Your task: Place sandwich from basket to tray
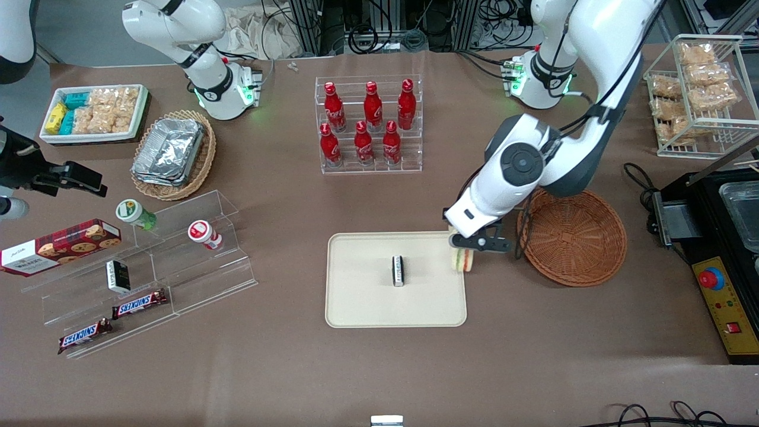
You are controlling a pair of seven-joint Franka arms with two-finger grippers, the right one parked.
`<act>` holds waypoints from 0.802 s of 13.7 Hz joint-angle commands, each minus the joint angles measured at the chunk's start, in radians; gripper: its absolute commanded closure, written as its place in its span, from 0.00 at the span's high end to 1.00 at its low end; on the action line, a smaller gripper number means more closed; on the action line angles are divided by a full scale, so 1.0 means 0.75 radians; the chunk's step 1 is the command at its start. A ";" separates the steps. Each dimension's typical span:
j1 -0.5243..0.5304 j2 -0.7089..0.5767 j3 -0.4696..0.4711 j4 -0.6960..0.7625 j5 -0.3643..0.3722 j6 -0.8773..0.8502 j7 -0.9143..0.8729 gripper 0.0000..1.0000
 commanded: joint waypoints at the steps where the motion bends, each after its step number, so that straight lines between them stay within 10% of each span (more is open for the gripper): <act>1: 0.007 0.085 -0.014 0.030 0.039 0.089 -0.043 0.00; 11: -0.007 0.308 -0.014 0.059 0.278 0.273 -0.119 0.00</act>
